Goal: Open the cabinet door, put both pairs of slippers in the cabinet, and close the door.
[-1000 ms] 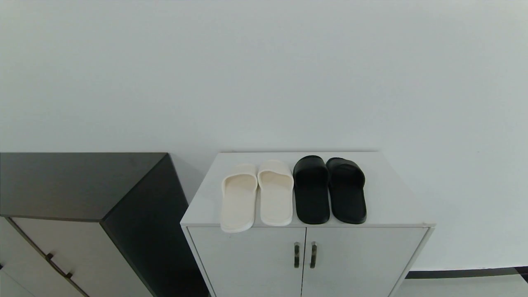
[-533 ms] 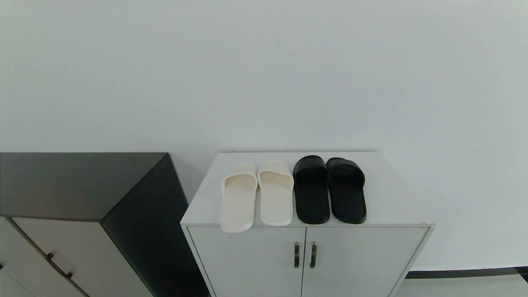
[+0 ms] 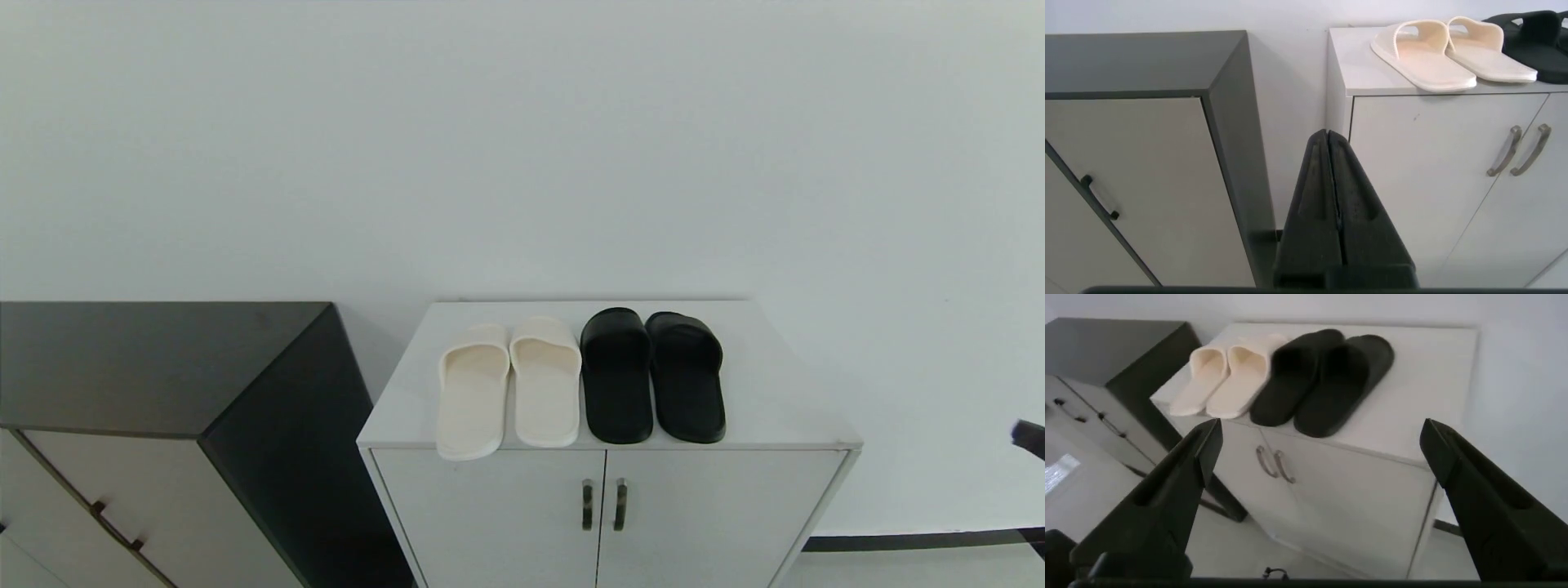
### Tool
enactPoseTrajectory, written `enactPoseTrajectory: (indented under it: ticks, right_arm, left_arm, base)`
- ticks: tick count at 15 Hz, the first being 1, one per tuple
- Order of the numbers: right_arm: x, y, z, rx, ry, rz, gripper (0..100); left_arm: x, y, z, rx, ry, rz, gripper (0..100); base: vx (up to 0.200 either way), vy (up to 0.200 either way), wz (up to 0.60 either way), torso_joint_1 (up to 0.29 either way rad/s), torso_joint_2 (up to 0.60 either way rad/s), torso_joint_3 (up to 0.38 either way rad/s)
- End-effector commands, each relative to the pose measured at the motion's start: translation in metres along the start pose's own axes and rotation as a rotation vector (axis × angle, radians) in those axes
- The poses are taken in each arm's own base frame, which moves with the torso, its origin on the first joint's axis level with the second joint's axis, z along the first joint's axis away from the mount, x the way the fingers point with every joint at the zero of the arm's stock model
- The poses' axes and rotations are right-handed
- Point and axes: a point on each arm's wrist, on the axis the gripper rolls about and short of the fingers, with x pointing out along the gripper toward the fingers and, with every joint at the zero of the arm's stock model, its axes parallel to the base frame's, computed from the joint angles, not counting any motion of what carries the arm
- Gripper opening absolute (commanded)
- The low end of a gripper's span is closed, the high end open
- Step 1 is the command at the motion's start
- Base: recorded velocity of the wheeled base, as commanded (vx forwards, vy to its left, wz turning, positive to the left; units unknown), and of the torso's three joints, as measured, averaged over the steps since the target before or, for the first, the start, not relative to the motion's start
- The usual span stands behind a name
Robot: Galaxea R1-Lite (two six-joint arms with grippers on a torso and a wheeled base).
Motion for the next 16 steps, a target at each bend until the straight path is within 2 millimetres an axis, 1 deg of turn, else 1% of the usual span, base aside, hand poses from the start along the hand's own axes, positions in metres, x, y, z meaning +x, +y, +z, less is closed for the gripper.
enactPoseTrajectory:
  ticks: [1, 2, 3, 4, 6, 7, 9, 11, 13, 15, 16]
  right_arm:
    - [0.056, 0.031, 0.015, 0.007, 0.098, 0.052, 100]
    - [0.067, 0.05, 0.023, 0.02, 0.099, 0.086, 100]
    - [0.08, 0.065, 0.029, 0.033, 0.101, 0.083, 100]
    - [0.098, 0.076, 0.031, 0.037, 0.111, 0.046, 100]
    - [0.134, 0.087, 0.02, 0.012, 0.158, -0.06, 100]
    - [0.156, 0.091, 0.012, 0.0, 0.165, -0.11, 100]
    - [0.192, 0.099, -0.002, 0.002, 0.122, -0.174, 100]
    - [0.224, 0.097, -0.015, 0.011, 0.094, -0.223, 100]
    - [0.248, 0.091, -0.026, 0.011, 0.082, -0.304, 100]
    - [0.267, 0.085, -0.03, 0.008, 0.07, -0.372, 100]
    - [0.272, 0.085, -0.03, 0.009, 0.067, -0.379, 100]
  left_arm:
    - [0.0, 0.0, 0.0, -0.001, 0.0, 0.002, 0]
    - [0.0, 0.0, 0.0, 0.003, 0.0, 0.003, 0]
    - [0.0, 0.0, 0.0, 0.003, 0.0, 0.003, 0]
    - [0.0, 0.0, 0.0, 0.001, 0.0, 0.003, 0]
    - [0.0, 0.0, 0.0, -0.002, 0.0, 0.003, 0]
    - [0.0, 0.0, 0.0, -0.002, 0.0, 0.003, 0]
    - [0.0, 0.0, 0.0, -0.002, 0.0, 0.003, 0]
    - [0.0, 0.0, 0.0, -0.004, 0.0, 0.003, 0]
    - [0.0, 0.0, 0.0, -0.007, 0.0, 0.003, 0]
    - [0.0, 0.0, 0.0, -0.007, 0.0, 0.002, 0]
    - [0.0, 0.0, 0.0, -0.007, 0.0, 0.002, 0]
  base:
    - [0.0, 0.0, 0.0, 0.0, 0.0, 0.0]
    - [0.0, 0.0, 0.0, 0.0, 0.0, 0.0]
    - [0.0, 0.0, 0.0, 0.0, 0.0, 0.0]
    - [0.0, 0.0, 0.0, 0.0, 0.0, 0.0]
    - [0.0, 0.0, 0.0, 0.0, 0.0, 0.0]
    - [0.0, 0.0, 0.0, 0.0, 0.0, 0.0]
    - [0.0, 0.0, 0.0, 0.0, 0.0, 0.0]
    - [0.0, 0.0, 0.0, 0.0, 0.0, 0.0]
    - [0.0, 0.0, 0.0, 0.0, 0.0, 0.0]
    - [0.0, 0.0, 0.0, 0.0, 0.0, 0.0]
    - [0.0, 0.0, 0.0, 0.0, 0.0, 0.0]
